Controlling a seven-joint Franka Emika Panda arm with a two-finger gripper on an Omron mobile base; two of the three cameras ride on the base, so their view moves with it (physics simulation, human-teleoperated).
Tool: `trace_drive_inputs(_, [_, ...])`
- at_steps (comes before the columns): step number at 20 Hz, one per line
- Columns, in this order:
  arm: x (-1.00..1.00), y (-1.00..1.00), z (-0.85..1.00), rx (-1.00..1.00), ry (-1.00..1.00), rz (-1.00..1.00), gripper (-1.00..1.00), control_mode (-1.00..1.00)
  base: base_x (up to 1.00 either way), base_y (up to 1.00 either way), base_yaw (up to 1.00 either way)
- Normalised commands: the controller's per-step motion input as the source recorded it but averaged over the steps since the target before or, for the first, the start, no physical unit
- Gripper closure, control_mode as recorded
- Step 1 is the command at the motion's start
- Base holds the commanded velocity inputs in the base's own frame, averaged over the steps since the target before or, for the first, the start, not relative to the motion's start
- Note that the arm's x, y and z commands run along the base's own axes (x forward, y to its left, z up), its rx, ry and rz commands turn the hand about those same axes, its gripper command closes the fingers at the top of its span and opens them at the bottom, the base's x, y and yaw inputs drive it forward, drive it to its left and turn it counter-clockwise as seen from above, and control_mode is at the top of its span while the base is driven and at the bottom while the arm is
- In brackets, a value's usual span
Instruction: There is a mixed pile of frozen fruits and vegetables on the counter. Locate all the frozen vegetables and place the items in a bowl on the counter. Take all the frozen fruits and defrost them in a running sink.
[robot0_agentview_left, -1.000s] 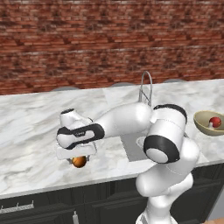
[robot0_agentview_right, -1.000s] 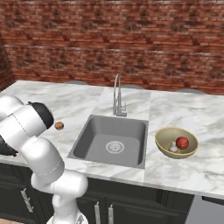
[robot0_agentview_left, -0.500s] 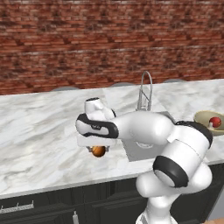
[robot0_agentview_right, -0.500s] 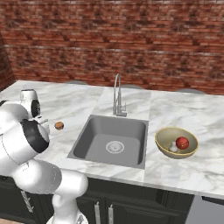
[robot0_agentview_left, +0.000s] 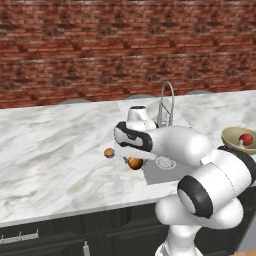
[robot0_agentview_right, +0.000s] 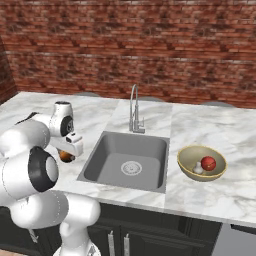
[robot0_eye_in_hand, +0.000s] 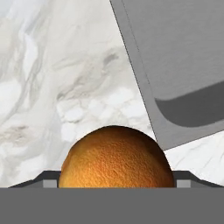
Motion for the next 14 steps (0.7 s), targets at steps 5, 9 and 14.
trace_drive_inputs(5, [0.64, -0.77, 0.05, -0.01, 0.00, -0.04, 1.00, -1.00, 0.00, 0.00, 0.00])
trace_drive_inputs(9, [0.61, -0.81, 0.00, -0.03, -0.01, -0.03, 1.00, -1.00, 0.00, 0.00, 0.00])
trace_drive_inputs(14, [0.53, -0.70, 0.00, -0.03, -0.04, 0.00, 1.00, -1.00, 0.00, 0.00, 0.00])
